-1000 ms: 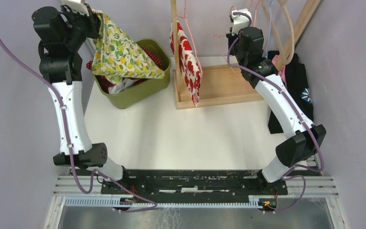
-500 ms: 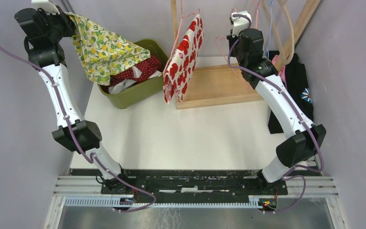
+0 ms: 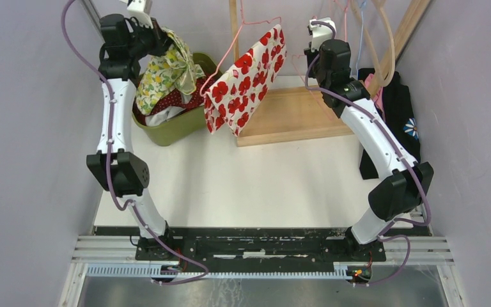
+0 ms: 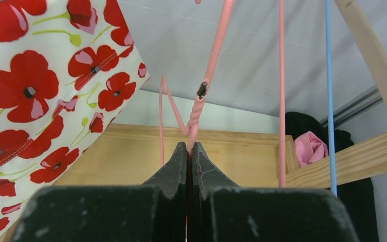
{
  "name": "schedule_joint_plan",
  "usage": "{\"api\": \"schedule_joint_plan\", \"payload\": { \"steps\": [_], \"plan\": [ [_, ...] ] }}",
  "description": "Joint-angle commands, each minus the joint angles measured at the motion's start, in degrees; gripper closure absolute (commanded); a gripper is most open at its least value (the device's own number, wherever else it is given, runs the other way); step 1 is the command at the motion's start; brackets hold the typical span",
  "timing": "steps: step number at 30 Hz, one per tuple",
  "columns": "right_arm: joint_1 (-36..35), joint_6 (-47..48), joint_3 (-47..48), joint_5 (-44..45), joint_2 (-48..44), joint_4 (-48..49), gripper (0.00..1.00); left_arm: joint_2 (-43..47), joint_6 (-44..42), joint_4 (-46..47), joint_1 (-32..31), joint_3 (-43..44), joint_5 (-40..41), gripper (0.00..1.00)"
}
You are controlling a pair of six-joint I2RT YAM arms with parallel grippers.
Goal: Remove the skirt from the hanger
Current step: Place the skirt in the bin, then place the hanger at the clothesline.
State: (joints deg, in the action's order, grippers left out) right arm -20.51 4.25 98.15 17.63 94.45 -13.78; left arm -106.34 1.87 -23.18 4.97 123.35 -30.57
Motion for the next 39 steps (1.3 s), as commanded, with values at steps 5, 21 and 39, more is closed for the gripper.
{"api": "schedule_joint_plan", "payload": {
  "steps": [5,21,39],
  "plan": [
    [0.8,0.0,0.3,0.7,-1.4,3.6,0.99,-5.0,-4.3,5.6,1.3,-9.7,2.7,0.97],
    [0.9,0.8,3.2,1.1,-1.1,2.7,0.99,-4.7,-11.0,4.4,1.6,-22.8,14.2,0.57],
    [0.7,-0.8,14.4,-0.8,0.6,1.6,0.99,11.9,-11.1,-6.2,-4.4,-14.7,11.8,0.01]
  ]
}}
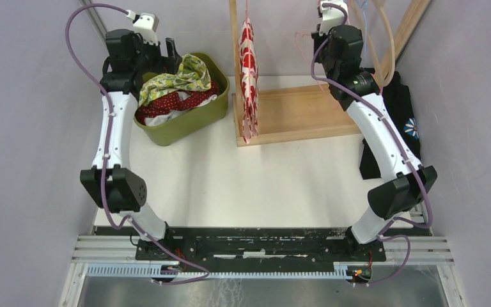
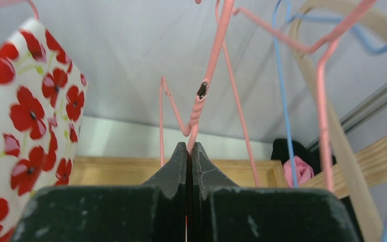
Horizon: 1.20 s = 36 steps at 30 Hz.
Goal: Remove the skirt from the hanger
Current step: Place the hanger at the clothesline.
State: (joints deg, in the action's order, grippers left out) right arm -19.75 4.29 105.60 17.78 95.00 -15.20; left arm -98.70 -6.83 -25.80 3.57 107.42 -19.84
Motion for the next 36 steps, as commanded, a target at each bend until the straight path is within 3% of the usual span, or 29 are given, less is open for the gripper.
{"api": "schedule_joint_plan", "payload": {
  "steps": [1,13,26,36],
  "plan": [
    [-0.3,-0.8,8.0,-1.1,0.4,3.1,0.99,5.0,-2.4,-3.5,-3.3,0.7,0.9,0.01],
    [-0.8,1.8,14.1,0.7,3.0,3.9,0.99,9.0,-1.6,-4.1,-8.1,-5.8,0.1,0.01],
    [-3.1,3.4,-4.4,2.8,-12.1,2.2,0.99,8.8,-1.3,-3.7,-9.0,-9.3,0.6,0.01],
    [-5.3,7.5,3.6,3.7,-10.1,2.1,0.99,9.1,-1.3,-3.5,-10.8,-9.6,0.8,0.01]
  ]
}}
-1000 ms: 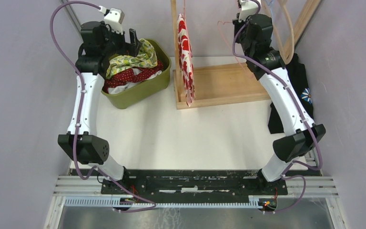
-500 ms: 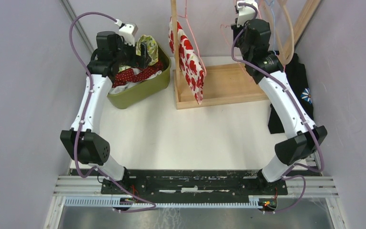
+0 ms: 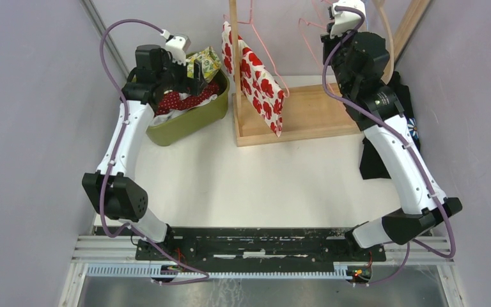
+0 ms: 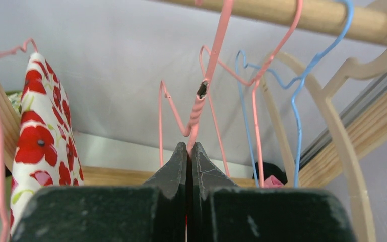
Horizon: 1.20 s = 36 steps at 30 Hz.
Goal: Remove the skirt from the hanger
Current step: Place the hanger at the clothesline.
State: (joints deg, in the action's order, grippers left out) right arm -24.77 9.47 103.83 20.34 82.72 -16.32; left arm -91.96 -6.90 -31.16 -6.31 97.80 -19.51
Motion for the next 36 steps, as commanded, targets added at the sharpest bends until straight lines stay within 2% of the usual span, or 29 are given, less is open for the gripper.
{"api": "schedule_joint_plan", "payload": {
  "steps": [1,12,23,24,26,29,33,36],
  "plan": [
    [-0.3,2.6,6.8,1.3,3.6,3.3,0.99,2.5,-1.4,1.7,-1.2,0.0,0.8,0.01],
    [0.8,3.6,20.2,1.9,19.4,6.4,0.99,4.0,-1.3,0.7,-2.1,-0.5,1.7,0.01],
    [3.9,3.6,16.7,4.6,22.1,8.0,0.99,5.0,-2.1,0.0,-2.4,-2.2,2.5,0.01],
    [4.0,3.6,16.7,4.3,21.9,7.8,0.95,4.9,-2.2,0.0,-2.5,-2.1,2.7,0.01],
    [4.0,4.1,16.3,3.9,21.2,7.8,0.79,4.4,-2.3,0.0,-2.4,-1.8,2.7,0.01],
    [4.1,5.8,15.5,3.6,19.8,8.3,0.64,3.8,-2.3,0.0,-2.4,-1.4,2.4,0.01],
    [4.1,7.6,14.0,2.3,17.8,8.7,0.50,3.6,-2.5,0.0,-2.5,-1.4,2.7,0.01],
    [4.1,7.8,13.5,0.6,15.8,8.0,0.44,3.7,-2.7,0.0,-2.5,-1.7,3.1,0.01]
  ]
}}
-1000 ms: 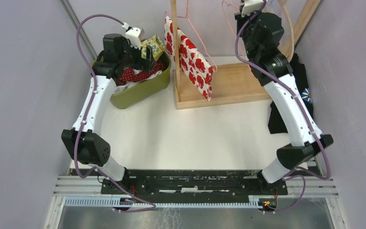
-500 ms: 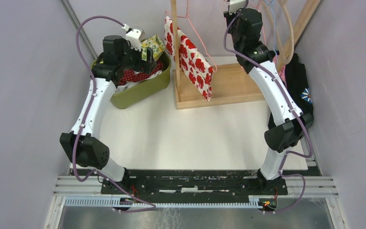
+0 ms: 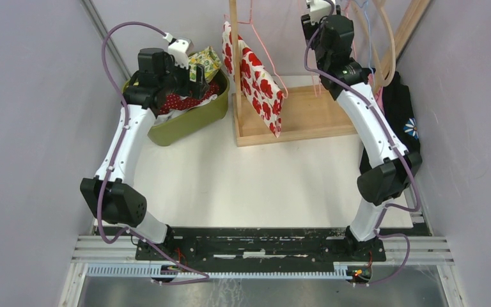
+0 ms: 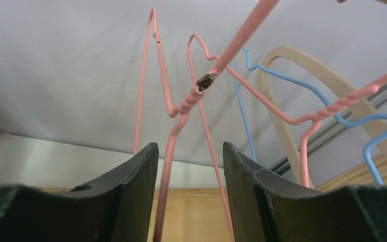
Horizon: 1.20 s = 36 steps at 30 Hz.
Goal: Remove the skirt from the hanger
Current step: Place the hanger at the clothesline.
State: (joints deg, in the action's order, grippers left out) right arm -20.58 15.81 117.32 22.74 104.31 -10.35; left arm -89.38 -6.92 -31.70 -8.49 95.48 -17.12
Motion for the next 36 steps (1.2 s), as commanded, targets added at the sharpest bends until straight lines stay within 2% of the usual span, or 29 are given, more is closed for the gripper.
{"api": "schedule_joint_plan", "payload": {
  "steps": [1,11,16,23,29,36],
  "plan": [
    [-0.2,1.2,-0.3,-2.3,-6.8,1.8,0.43,1.1,-2.8,0.5,-0.3,0.6,0.9,0.01],
    [-1.3,3.2,-8.2,-5.5,-20.5,0.2,0.36,1.2,-2.7,1.0,-0.4,0.2,1.1,0.01],
    [-2.5,3.9,-10.4,-8.1,-24.2,-2.0,0.35,1.5,-2.0,1.8,-0.3,-0.5,0.2,0.01],
    [-6.0,1.1,-5.5,-14.9,-19.3,-6.2,0.36,1.5,-1.9,2.1,-0.8,-0.7,0.2,0.01],
    [-10.0,-0.9,2.2,-16.9,-12.0,-6.4,0.36,2.1,-2.1,2.2,-1.1,-1.0,1.4,0.01],
    [-13.1,-1.4,6.5,-16.9,-9.5,-6.3,0.36,3.0,-2.3,2.7,-1.3,-2.8,1.7,0.01]
  ]
}}
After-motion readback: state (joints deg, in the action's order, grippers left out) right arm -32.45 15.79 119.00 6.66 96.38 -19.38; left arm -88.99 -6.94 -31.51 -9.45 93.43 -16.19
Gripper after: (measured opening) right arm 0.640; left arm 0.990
